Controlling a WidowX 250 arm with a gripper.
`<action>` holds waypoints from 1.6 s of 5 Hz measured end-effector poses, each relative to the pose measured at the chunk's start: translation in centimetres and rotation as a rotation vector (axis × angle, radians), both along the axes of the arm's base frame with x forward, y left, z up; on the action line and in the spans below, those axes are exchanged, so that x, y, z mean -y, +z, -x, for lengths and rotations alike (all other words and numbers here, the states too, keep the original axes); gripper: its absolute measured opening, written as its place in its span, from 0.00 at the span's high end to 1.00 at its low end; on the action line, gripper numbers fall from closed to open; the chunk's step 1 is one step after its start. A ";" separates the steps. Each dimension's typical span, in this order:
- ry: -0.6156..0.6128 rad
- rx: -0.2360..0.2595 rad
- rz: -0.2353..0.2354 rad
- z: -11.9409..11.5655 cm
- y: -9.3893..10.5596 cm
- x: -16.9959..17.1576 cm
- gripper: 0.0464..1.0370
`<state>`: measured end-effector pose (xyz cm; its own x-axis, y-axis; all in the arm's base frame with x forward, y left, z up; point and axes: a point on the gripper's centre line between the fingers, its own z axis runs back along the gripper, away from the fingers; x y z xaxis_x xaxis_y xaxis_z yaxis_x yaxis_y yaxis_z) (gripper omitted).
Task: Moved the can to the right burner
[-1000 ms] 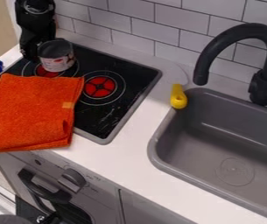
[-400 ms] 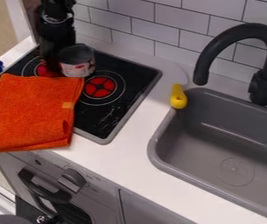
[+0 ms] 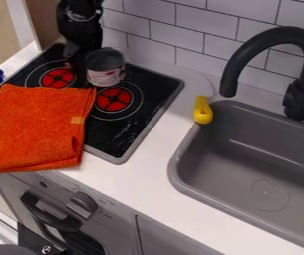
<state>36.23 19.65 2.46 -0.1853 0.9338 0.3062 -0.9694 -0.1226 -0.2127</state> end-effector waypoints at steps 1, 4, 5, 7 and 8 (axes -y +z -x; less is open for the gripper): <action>-0.017 0.004 -0.002 0.3 0.1 1.7 0.04; -0.025 -0.018 0.054 0.3 -0.1 4.3 0.04; -0.078 0.005 0.058 0.4 1.4 4.2 0.04; -0.175 0.020 -0.015 0.1 4.4 -1.8 0.04; -0.344 -0.097 -0.018 1.8 3.6 -3.7 0.04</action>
<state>34.40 23.38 6.09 0.1694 0.9308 0.3240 -0.9691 0.2171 -0.1171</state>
